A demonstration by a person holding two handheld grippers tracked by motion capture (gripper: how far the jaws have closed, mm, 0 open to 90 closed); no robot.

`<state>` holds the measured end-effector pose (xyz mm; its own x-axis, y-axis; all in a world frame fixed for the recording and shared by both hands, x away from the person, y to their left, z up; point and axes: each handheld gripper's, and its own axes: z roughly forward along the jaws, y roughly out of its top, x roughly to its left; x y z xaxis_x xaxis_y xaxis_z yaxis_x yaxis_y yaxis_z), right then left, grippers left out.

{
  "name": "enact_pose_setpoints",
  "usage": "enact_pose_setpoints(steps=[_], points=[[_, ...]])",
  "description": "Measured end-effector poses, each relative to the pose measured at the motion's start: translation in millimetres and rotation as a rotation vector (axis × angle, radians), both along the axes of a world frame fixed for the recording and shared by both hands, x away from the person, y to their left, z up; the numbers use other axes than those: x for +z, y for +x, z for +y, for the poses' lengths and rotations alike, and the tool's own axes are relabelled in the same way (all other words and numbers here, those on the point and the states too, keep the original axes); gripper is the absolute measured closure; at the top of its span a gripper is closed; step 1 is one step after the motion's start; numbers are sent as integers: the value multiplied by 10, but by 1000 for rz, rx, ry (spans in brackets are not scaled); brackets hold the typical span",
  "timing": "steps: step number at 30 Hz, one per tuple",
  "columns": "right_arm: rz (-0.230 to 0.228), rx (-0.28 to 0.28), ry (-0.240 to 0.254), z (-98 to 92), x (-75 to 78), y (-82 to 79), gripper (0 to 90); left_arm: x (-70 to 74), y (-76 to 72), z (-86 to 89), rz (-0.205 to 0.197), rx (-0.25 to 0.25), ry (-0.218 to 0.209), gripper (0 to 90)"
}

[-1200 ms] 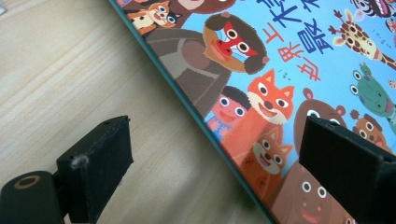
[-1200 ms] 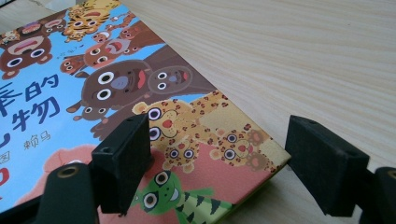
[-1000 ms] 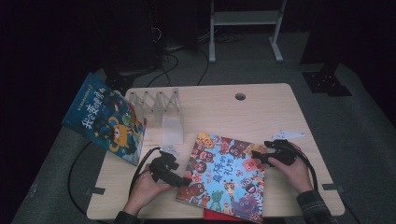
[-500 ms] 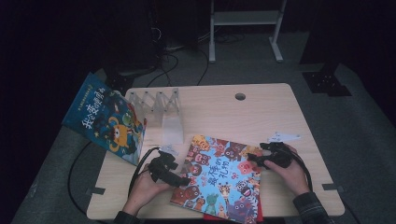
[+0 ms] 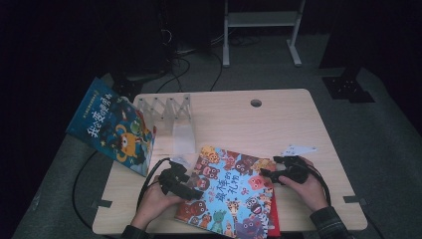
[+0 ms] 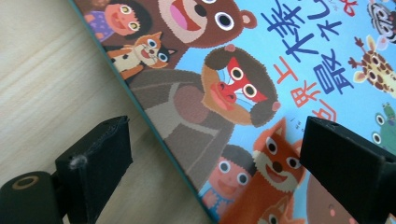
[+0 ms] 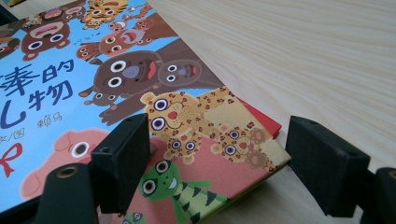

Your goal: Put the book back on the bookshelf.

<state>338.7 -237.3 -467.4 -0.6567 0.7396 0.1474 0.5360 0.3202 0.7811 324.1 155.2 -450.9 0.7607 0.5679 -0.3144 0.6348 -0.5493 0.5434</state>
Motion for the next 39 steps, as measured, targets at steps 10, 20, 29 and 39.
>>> enact_pose_setpoints(steps=[10, 20, 29, 39], points=[[-84, -2, -8, -146, 162, -169, 384, -10, -12, -33, 5, -17, -9, 83], [-57, 145, 4, -109, 211, -506, 678, -10, -8, -39, 8, -22, -7, 83], [-7, 260, -38, -72, 191, -712, 892, -16, -1, -42, 11, -22, -13, 82], [15, 308, -67, -10, 178, -731, 894, -26, -1, -37, 19, -23, -20, 82]])
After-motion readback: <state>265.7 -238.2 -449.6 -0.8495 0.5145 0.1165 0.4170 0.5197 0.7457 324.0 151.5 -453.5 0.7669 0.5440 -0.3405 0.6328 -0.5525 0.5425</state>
